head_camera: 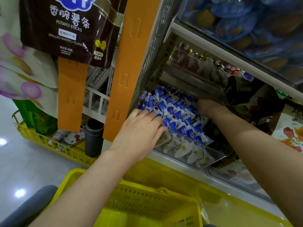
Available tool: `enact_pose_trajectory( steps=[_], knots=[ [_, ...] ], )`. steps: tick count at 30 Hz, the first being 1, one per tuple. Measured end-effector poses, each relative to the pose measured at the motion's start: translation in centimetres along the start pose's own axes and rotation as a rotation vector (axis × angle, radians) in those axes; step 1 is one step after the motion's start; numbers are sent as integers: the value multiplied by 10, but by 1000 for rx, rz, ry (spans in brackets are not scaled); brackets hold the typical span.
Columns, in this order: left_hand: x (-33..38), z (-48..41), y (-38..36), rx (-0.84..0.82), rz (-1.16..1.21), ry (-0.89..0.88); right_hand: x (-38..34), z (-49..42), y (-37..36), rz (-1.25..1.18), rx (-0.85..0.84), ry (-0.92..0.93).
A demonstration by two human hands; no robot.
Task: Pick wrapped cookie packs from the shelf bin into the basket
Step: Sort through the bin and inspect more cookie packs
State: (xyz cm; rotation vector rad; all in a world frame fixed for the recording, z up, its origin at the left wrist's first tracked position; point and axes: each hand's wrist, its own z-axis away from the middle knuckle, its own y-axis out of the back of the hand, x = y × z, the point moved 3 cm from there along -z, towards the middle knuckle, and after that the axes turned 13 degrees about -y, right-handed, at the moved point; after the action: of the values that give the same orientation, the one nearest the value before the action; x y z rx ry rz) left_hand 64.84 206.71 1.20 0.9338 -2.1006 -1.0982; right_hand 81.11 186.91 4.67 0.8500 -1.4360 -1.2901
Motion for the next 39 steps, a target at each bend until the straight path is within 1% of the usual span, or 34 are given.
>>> enact_pose_trajectory(
  steps=[1,3,4,6,8,10,14,19,23,27,32,34,36,38,39],
  knots=[
    [-1,0,0,0,0,-8,-5,-3,4,-67,57,33],
    [-2,0,1,11,4,-26,-21,-11,12,-324,160,97],
    [-3,0,2,22,6,-36,-31,-14,15,-439,182,141],
    [-4,1,3,39,-5,-56,-54,-20,16,-573,144,234],
    [-4,0,3,64,-41,-70,-75,-25,15,-639,83,326],
    [-5,0,3,77,-59,-83,-91,-31,13,-646,38,386],
    [-6,-1,0,90,-70,-105,-108,-45,8,-565,-37,434],
    [-6,-2,-2,98,-101,-113,-106,-54,2,-470,-35,494],
    [-5,-1,-1,81,-81,-101,-101,-57,2,-448,51,496],
    [-3,0,-1,77,-74,-90,-99,-58,5,-464,94,465],
    [-2,0,0,65,-66,-77,-98,-47,16,-430,198,491],
    [-2,0,0,50,-62,-78,-91,-42,23,-446,293,478],
    [-2,0,1,38,-64,-78,-79,-35,33,-455,434,452],
    [-1,1,1,17,-68,-73,-66,-30,43,-466,548,376],
    [0,1,2,7,-64,-68,-61,-27,46,-488,567,324]
  ],
)
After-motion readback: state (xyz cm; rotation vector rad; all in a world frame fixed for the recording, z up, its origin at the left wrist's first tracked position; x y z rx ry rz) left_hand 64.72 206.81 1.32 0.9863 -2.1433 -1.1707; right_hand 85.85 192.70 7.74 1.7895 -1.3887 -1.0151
